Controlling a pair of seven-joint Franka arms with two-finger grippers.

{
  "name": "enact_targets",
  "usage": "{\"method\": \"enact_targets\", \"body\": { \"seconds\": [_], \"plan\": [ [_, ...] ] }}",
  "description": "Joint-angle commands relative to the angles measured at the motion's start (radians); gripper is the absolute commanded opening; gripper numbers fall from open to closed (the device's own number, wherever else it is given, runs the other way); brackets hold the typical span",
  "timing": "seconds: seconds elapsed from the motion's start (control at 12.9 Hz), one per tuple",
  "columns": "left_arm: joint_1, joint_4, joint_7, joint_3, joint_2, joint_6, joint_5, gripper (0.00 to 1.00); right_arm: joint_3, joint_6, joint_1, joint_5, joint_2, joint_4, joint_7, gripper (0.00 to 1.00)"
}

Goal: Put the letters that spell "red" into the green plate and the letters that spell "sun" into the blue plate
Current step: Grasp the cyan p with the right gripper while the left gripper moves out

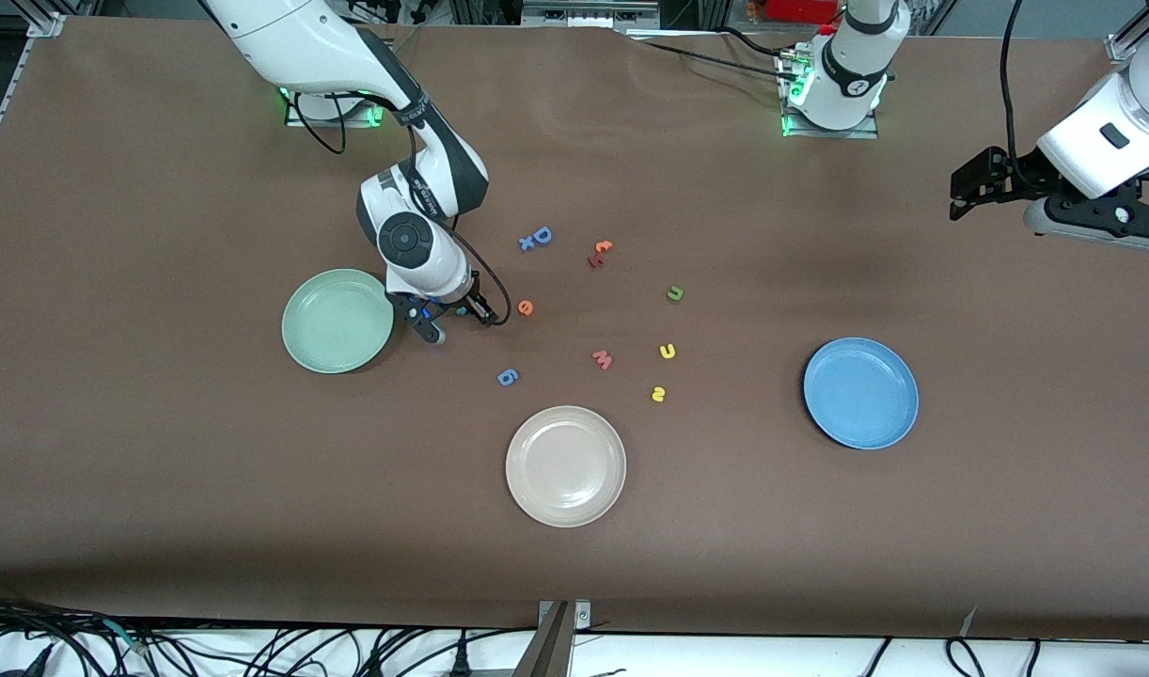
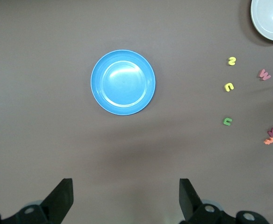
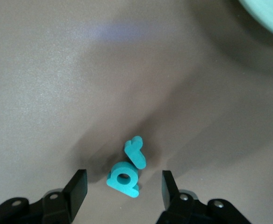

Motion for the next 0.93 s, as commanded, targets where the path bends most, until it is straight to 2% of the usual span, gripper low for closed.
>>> {"method": "enact_targets", "body": {
  "seconds": [0.0,0.08,0.31,0.39,0.47,0.85],
  "plan": [
    [0.001,0.025,0.011,-0.003,0.012,-0.006,-0.009,1.00,-0.003,0.019,0.005,0.016,-0.010,-0.017,0.006,0.65],
    [0.001,0.025,0.011,-0.003,0.012,-0.006,-0.009,1.00,-0.003,0.021,0.005,0.016,-0.008,-0.017,0.006,0.60],
    [0.001,0.025,0.011,-0.003,0.012,-0.006,-0.009,1.00,-0.003,0.022,0.005,0.014,-0.008,-0.017,0.006,0.53],
    [0.001,0.025,0.011,-0.003,0.012,-0.006,-0.009,1.00,-0.003,0.022,0.005,0.014,-0.008,-0.017,0.004,0.46],
    [0.001,0.025,0.011,-0.003,0.012,-0.006,-0.009,1.00,-0.003,0.022,0.005,0.014,-0.008,-0.017,0.004,0.44],
    [0.000,0.024,0.011,-0.003,0.012,-0.006,-0.009,1.00,-0.003,0.026,0.007,0.014,-0.002,-0.017,0.004,0.43]
  ]
}}
